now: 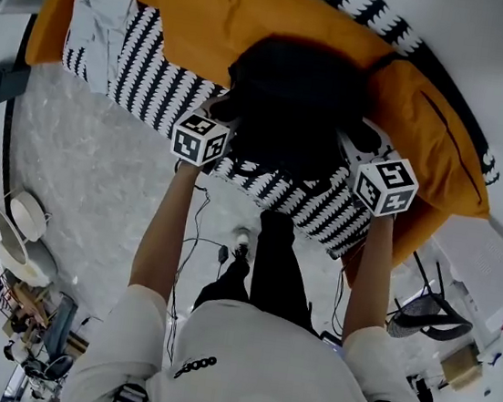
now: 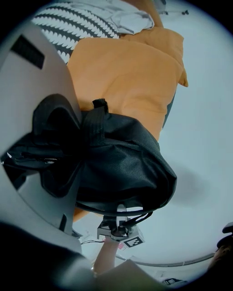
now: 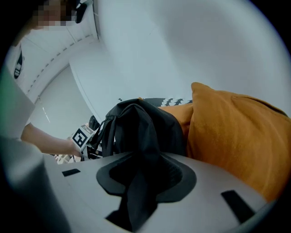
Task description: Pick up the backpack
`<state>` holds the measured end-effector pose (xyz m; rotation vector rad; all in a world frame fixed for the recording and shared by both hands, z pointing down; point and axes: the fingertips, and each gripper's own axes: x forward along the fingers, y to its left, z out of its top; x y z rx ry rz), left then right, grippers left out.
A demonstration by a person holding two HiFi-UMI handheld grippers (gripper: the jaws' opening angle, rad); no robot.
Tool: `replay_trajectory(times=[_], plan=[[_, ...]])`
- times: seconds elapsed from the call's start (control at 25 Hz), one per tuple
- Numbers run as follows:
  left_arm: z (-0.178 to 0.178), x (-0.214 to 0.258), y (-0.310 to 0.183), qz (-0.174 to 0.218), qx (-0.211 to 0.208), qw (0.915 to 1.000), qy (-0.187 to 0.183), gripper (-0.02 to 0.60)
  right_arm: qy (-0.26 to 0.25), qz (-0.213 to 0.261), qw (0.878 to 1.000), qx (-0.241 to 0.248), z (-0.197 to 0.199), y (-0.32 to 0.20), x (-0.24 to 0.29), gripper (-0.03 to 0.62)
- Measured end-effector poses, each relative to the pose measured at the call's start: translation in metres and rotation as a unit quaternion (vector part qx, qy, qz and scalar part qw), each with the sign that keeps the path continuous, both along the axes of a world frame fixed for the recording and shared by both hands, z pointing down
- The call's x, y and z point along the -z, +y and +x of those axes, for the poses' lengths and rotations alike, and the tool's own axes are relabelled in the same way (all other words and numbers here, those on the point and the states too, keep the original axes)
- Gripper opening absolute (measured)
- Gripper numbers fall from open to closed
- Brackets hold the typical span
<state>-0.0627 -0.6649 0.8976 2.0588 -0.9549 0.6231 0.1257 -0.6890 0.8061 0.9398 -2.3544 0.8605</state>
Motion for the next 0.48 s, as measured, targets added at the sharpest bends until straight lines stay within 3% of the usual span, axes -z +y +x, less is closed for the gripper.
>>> replay_trajectory(times=[0.2, 0.48], plan=[[0.001, 0.006, 0.011, -0.006, -0.013, 0.9990, -0.043, 0.129, -0.005, -0.019, 1.000, 0.005, -0.005, 0.013, 0.004, 0.084], [0.005, 0.015, 0.020, -0.004, -0.013, 0.9991, -0.039, 0.069, -0.034, -0.038, 0.999, 0.008, -0.004, 0.021, 0.011, 0.063]])
